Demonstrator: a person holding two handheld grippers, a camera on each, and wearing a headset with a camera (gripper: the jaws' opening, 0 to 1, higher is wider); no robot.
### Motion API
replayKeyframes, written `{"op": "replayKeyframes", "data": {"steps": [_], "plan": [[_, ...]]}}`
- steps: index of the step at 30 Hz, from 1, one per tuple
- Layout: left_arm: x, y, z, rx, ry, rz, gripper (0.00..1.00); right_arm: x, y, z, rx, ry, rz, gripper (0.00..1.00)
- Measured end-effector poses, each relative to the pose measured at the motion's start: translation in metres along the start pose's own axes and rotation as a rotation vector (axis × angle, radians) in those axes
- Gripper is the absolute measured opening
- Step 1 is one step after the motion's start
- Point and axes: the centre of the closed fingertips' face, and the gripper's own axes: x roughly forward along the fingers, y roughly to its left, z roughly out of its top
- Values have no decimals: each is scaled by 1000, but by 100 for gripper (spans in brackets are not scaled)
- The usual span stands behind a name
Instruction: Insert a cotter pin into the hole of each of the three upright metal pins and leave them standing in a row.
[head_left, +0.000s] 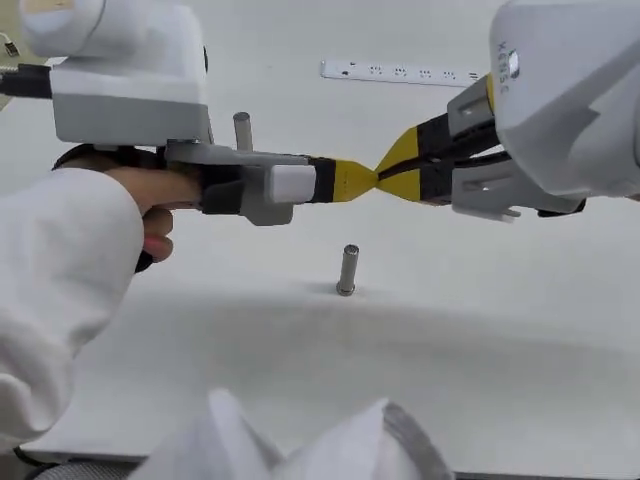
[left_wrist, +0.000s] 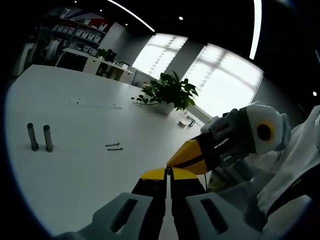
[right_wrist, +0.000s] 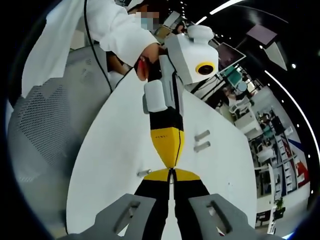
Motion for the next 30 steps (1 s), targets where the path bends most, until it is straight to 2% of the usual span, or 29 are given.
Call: {"op": "replayKeyframes", "data": {"steps": [7,10,13,16,19,20,24,25,27,30], "plan": [[0,1,-5,10,18,6,0,2,3,-1,7,-18,12,0],[0,5,-7,22,26,15,0,3,-1,-2,22,-23,-10,16],[-3,6,-8,42,31,17,0,3,2,-12,91,-16,20,14],[-6,8,-8,78,33,19,0,3,6,-23,185,-15,41,23],[-9,11,-9,124,41,21,0,3,9,-28,285,-44,67,22],[-10,11,-9,142,43,18,0,2,10,-29,338,-58,82,22],[-14,11,-9,206,47,10,0,1,14,-28,456,-110,128,23],[-15,8,-10,218,53,3,0,-1,17,-24,505,-143,158,23],[-16,8,-11,221,55,-4,0,-2,21,-18,510,-188,199,22],[-19,3,-11,267,55,-25,0,-4,26,-8,596,-251,246,24]]}}
